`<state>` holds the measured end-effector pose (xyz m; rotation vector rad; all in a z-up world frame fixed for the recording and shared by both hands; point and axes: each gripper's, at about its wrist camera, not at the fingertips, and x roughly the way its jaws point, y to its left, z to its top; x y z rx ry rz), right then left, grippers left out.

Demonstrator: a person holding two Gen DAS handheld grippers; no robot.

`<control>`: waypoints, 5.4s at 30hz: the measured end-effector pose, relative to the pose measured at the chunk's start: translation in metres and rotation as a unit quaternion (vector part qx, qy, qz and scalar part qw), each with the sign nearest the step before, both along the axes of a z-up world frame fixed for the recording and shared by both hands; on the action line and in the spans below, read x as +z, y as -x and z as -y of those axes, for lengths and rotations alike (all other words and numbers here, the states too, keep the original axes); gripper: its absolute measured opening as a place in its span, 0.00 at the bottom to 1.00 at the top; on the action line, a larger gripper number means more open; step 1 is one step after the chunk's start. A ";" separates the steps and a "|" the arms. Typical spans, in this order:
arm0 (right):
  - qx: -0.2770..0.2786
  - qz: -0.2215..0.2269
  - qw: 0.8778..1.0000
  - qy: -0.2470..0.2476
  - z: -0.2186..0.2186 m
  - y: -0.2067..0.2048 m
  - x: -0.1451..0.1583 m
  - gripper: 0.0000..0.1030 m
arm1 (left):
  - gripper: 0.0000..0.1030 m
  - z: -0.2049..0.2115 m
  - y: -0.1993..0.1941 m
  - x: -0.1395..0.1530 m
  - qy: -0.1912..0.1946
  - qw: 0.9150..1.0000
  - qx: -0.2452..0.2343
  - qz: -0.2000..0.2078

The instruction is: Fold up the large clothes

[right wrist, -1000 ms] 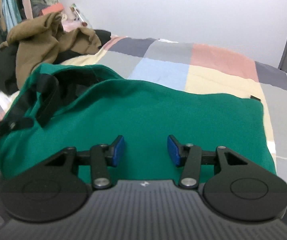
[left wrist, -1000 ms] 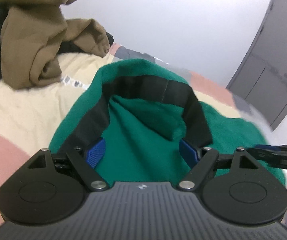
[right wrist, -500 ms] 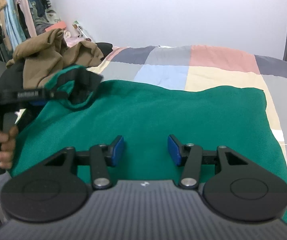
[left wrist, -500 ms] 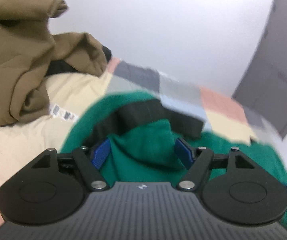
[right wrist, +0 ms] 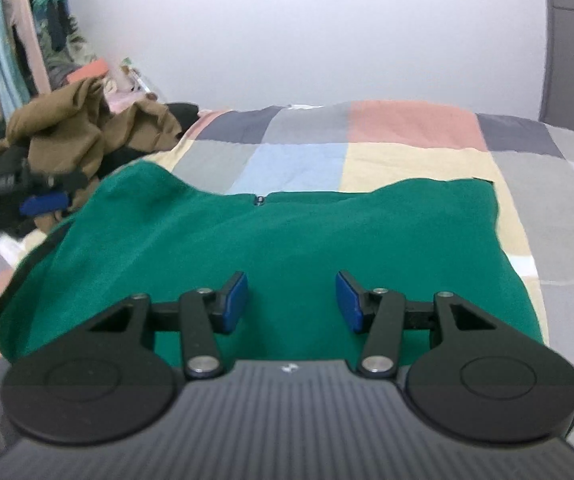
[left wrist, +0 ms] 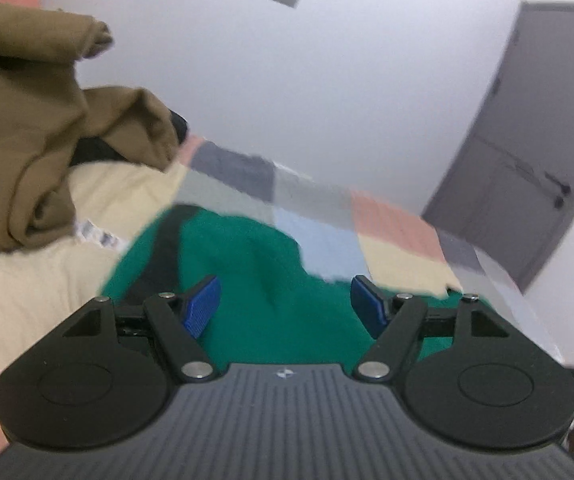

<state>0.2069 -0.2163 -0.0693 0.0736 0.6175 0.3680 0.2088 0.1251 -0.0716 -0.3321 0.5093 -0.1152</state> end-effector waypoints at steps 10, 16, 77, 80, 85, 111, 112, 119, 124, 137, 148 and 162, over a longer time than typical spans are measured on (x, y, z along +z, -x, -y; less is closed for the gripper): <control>-0.010 -0.007 0.999 0.041 -0.003 0.004 -0.013 0.52 | 0.75 0.045 0.025 -0.033 -0.059 0.995 -0.046 -0.059; -0.012 -0.015 0.999 0.045 -0.007 -0.001 -0.022 0.52 | 0.75 0.044 0.026 -0.039 -0.049 0.996 -0.038 -0.069; -0.134 -0.081 0.943 -0.294 0.106 0.122 0.015 0.31 | 0.23 -0.027 0.178 0.005 0.295 0.948 0.040 -0.113; -0.132 -0.086 0.944 -0.289 0.108 0.134 0.023 0.31 | 0.24 -0.027 0.181 0.006 0.274 0.952 0.019 -0.134; -0.152 -0.107 0.936 -0.299 0.110 0.114 0.012 0.31 | 0.39 -0.039 0.166 0.000 0.293 0.940 -0.011 -0.174; -0.054 0.010 0.967 -0.248 0.088 0.016 0.035 0.78 | 0.91 -0.020 0.076 0.038 0.083 0.995 0.017 0.060; -0.047 0.013 0.973 -0.226 0.085 0.014 0.032 0.78 | 0.91 -0.016 0.072 0.036 0.060 0.996 0.018 0.057; -0.047 0.010 0.981 -0.190 0.077 -0.020 0.016 0.78 | 0.93 0.007 0.028 0.019 -0.049 0.998 0.007 0.041; -0.051 0.010 0.990 -0.134 0.062 -0.059 -0.009 0.77 | 0.93 -0.002 -0.019 -0.012 -0.061 0.998 0.026 0.010; -0.076 0.025 0.994 -0.079 0.033 -0.114 -0.043 0.79 | 0.93 -0.030 -0.062 -0.040 -0.024 0.998 0.046 -0.032; -0.104 -0.004 0.979 -0.177 0.033 -0.033 -0.011 0.81 | 0.93 -0.024 0.023 0.010 0.052 0.998 0.041 0.014; -0.093 -0.253 0.888 -0.373 0.047 0.007 -0.083 0.81 | 0.94 0.005 0.053 -0.047 0.175 0.974 -0.010 -0.145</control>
